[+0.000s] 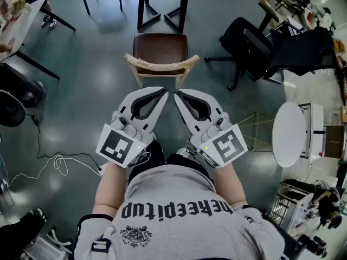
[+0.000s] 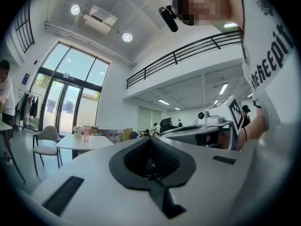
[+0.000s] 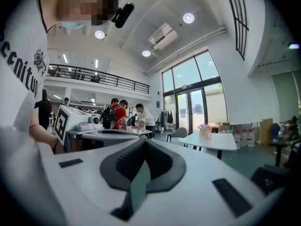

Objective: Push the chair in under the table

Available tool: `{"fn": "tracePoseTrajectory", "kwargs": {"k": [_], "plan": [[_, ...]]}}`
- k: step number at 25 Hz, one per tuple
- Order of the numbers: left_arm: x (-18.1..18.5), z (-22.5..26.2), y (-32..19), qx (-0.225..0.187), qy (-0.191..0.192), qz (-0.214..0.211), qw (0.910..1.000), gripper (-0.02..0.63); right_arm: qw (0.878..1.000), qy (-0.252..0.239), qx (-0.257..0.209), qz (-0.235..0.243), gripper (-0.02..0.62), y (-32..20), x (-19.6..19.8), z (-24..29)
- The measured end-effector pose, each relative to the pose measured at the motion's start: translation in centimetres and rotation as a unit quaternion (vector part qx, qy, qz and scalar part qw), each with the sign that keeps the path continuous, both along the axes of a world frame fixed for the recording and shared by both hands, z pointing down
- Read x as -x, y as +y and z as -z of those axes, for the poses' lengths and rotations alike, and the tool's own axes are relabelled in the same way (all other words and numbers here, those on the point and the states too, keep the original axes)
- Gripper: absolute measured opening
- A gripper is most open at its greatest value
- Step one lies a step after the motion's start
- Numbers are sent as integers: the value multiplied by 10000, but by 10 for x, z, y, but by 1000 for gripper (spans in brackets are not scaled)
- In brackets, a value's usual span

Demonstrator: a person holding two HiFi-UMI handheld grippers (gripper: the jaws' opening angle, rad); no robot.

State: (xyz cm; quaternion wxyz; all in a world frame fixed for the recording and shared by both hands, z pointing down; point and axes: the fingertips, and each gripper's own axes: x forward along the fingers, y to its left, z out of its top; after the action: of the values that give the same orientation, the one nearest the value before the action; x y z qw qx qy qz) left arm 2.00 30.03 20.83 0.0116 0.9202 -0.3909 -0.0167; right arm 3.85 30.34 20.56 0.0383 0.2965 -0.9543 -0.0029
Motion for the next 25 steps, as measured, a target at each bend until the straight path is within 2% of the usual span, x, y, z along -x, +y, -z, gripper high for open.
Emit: {"fn": "tracePoseTrajectory", "kwargs": {"k": [11, 17, 21, 25], "plan": [[16, -3, -19, -18, -56, -197, 9998, 15, 9997, -99, 154, -177, 9, -20, 16, -6], [34, -9, -30, -50, -189, -327, 9993, 15, 9985, -95, 109, -528, 11, -33, 22, -10], [37, -11, -37, -62, -130, -349, 9993, 15, 9977, -2, 140, -663, 11, -38, 17, -13], [39, -15, -43, -56, -221, -336, 9992, 15, 9982, 109, 148, -569, 11, -42, 17, -13]]}}
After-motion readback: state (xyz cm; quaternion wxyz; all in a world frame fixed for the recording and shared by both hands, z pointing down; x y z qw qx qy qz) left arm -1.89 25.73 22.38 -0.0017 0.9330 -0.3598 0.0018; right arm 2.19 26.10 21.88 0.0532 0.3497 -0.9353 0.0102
